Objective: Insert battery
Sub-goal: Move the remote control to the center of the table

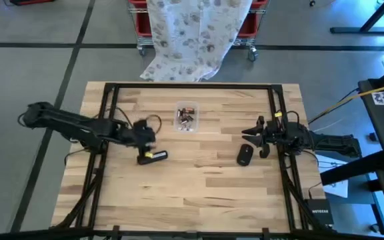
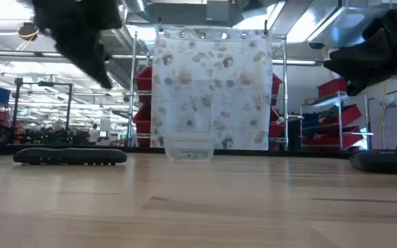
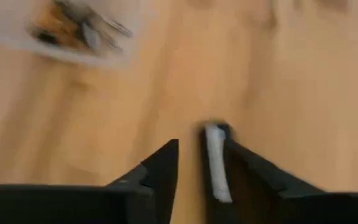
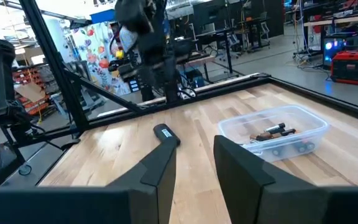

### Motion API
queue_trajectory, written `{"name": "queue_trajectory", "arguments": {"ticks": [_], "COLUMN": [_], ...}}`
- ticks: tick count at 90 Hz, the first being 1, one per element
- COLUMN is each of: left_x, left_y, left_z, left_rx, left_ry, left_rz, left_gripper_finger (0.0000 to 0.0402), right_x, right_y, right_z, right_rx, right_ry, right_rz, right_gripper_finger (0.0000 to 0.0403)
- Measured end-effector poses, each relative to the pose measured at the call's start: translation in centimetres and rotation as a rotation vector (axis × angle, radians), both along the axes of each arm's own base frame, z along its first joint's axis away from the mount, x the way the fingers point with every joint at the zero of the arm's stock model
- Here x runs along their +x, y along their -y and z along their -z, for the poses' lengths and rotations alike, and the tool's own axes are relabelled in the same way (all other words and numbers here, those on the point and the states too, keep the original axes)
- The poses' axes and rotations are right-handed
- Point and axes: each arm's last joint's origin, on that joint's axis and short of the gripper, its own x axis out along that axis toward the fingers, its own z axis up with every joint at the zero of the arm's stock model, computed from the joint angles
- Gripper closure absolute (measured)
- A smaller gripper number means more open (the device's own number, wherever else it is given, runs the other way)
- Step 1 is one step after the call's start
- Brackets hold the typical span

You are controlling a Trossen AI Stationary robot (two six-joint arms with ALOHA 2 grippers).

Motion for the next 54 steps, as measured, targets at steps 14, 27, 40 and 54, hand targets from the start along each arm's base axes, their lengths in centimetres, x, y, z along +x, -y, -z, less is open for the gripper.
{"name": "queue_trajectory", "arguments": {"ticks": [14, 27, 40, 54], "left_x": [0.0, -0.3, -0.9, -1.6], "left_y": [2.3, 4.3, 5.7, 6.1], "left_z": [2.1, 4.7, 7.2, 9.5], "left_rx": [-0.033, 0.036, 0.127, 0.123], "left_ry": [-0.126, -0.133, -0.068, 0.025], "left_rz": [-0.082, -0.174, -0.252, -0.302], "left_gripper_finger": [0.0214, 0.0202, 0.0202, 0.0201], "right_x": [0.0, 0.0, 0.0, 0.0], "right_y": [0.0, 0.0, 0.0, 0.0], "right_z": [0.0, 0.0, 0.0, 0.0], "right_rx": [0.000, 0.000, 0.000, 0.000], "right_ry": [0.000, 0.000, 0.000, 0.000], "right_rz": [0.000, 0.000, 0.000, 0.000], "right_gripper_finger": [0.0309, 0.0309, 0.0309, 0.0309]}}
